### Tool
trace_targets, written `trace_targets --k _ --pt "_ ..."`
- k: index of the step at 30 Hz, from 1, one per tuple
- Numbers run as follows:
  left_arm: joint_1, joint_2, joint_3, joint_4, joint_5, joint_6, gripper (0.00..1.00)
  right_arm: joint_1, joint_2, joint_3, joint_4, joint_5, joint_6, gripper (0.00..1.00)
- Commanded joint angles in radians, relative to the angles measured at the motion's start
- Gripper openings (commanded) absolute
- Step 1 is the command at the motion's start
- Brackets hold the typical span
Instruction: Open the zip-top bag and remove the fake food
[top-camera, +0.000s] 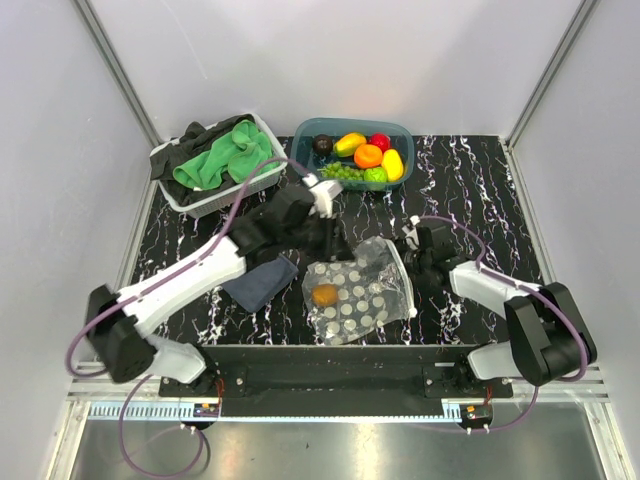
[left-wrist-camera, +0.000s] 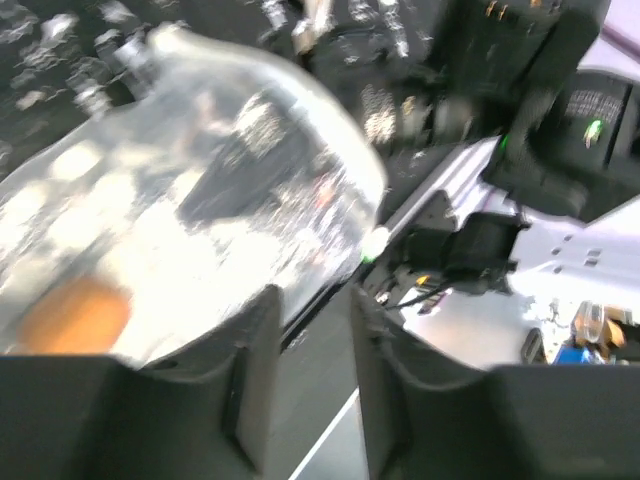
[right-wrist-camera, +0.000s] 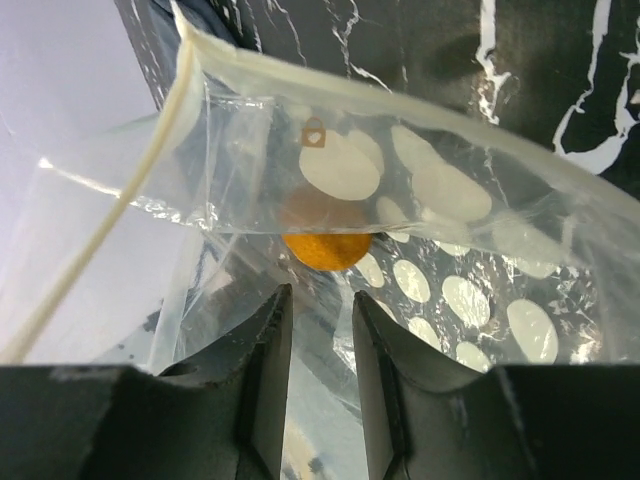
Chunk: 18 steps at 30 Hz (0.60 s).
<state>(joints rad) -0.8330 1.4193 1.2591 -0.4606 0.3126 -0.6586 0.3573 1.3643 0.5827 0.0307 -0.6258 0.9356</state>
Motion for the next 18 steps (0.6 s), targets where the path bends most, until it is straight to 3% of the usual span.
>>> trace_targets --k 1,10,18 --pt "0.051 -0.088 -0.162 -0.084 -0.072 0.048 0.25 0.005 0.019 -0.012 0.034 -0.049 -0.041 0.39" --pt "0.089 0.009 -0.25 -0.125 -0.142 0.108 0.15 0.003 0.073 0.014 0.044 -0.11 -0.09 0.55" --pt "0.087 0.108 -0.29 -0.099 -0.181 0.123 0.15 0.006 0.117 0.029 0.032 -0.164 -0.133 0.68"
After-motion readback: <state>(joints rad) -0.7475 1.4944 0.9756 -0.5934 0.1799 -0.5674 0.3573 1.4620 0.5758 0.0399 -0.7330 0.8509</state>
